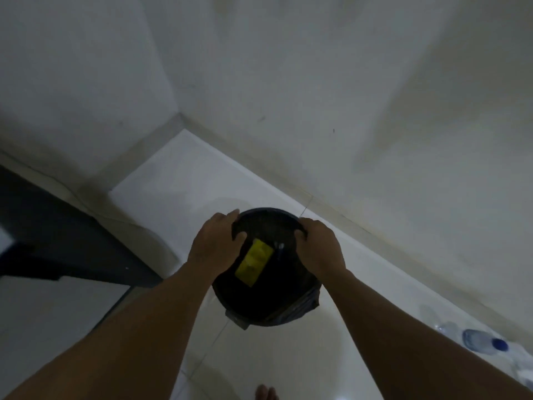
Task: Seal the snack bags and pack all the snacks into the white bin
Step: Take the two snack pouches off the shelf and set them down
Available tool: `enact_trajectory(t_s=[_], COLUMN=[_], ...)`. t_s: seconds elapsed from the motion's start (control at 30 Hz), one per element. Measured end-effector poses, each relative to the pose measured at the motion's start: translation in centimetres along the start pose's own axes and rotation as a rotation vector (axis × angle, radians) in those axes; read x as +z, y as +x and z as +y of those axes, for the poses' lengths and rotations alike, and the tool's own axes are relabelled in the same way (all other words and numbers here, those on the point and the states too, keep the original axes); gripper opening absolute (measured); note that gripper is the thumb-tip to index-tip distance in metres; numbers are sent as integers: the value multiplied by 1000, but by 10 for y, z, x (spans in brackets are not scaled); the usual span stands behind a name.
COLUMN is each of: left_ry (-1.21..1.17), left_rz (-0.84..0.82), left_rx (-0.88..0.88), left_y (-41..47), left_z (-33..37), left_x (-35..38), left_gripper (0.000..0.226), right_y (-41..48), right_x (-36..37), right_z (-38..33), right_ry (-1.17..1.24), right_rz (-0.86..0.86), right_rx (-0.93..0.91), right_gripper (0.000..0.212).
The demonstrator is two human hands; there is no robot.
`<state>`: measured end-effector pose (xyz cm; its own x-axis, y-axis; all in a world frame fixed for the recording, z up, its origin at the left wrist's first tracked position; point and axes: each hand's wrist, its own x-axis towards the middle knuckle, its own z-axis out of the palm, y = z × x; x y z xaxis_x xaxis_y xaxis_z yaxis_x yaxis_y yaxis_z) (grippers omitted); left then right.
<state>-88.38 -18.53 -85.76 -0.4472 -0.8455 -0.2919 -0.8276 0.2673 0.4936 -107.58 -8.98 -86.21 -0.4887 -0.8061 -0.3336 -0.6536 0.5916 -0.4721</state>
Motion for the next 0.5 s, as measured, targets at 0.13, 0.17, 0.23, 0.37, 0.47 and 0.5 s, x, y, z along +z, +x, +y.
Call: enact_trajectory(t_s=[0.13,0.17,0.23,0.37,0.47,0.5], left_ry=[126,148,187,215,204,205], left_rz=[50,77,128,227,305,335], left_rx=[100,112,137,116,84,70], left_y=[-29,-39,-62,-121,-173,-190], left_z=[28,36,49,58,52,48], left_x=[-95,-121,-172,-270,-335,-353], left_gripper=[62,62,63,65,66,65], right_y=[-28,-38,-58,-108,-150,-165], right_x=[-69,-86,-119,-175,-207,-216], right_z=[-65,-84,-122,-198,-254,-271], right_ry=[-111,-141,-194,-249,-245,-244], right_rz=[20,30,45,76,103,111], right_rx=[-125,-161,-214,-305,-374,-399], right_gripper=[48,50,52,57,59,59])
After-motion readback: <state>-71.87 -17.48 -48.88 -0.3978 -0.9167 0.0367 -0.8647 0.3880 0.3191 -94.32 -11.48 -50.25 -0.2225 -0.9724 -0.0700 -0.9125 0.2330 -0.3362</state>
